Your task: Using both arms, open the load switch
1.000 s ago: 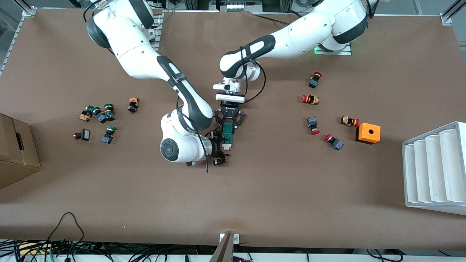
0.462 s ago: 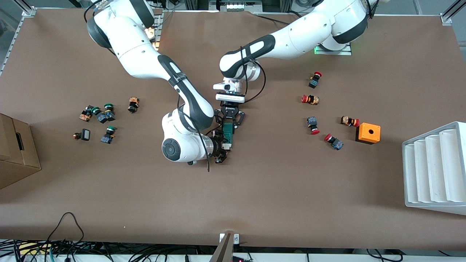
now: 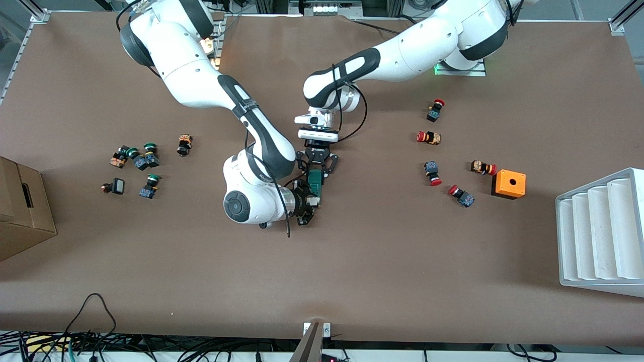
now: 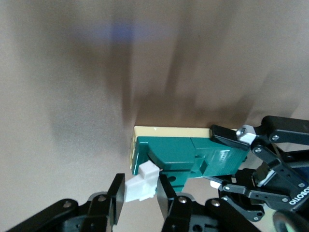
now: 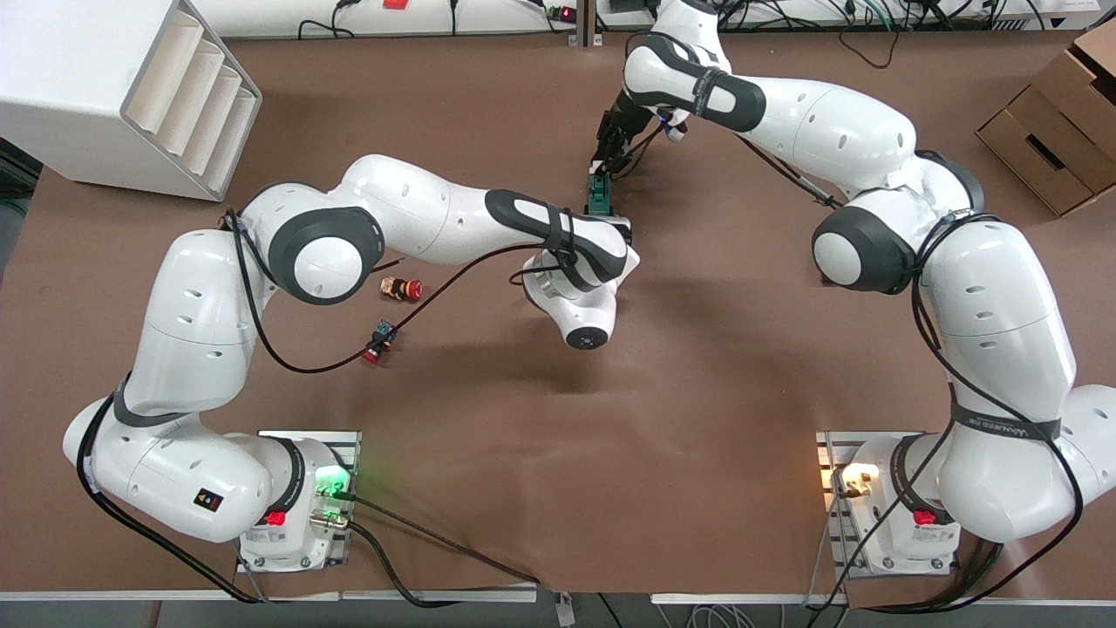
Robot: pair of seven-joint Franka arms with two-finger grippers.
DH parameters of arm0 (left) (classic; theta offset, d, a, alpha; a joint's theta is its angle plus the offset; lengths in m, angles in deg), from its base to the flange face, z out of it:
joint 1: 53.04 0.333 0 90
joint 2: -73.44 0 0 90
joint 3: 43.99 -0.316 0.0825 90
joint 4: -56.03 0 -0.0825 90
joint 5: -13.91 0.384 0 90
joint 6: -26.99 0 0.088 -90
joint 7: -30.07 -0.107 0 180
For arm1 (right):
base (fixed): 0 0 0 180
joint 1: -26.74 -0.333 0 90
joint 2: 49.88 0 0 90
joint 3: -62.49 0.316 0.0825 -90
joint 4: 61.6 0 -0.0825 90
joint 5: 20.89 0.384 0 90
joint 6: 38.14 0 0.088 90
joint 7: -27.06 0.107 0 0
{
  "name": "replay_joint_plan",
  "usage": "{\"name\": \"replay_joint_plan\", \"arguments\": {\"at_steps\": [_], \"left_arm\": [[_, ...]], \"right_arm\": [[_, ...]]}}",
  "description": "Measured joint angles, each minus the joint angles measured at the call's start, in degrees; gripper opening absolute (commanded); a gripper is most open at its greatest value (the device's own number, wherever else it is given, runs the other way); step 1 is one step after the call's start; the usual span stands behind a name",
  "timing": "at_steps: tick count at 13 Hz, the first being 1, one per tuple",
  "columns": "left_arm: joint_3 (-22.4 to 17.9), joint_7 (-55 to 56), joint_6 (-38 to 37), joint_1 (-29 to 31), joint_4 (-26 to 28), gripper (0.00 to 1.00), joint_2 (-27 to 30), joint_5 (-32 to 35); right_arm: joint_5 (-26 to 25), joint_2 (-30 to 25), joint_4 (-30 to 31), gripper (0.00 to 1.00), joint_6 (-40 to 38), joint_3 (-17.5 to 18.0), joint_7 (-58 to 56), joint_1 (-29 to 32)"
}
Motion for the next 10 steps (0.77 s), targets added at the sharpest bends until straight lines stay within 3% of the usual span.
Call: {"name": "replay_joint_plan", "arguments": {"at_steps": [10], "left_arm": [[0.01, 0.04, -0.06, -0.01, 0.00, 0.42, -0.02, 0.00]], "right_arm": [[-3.15, -4.54, 4.88, 0.28, -1.71, 0.21, 0.00, -1.52]]}}
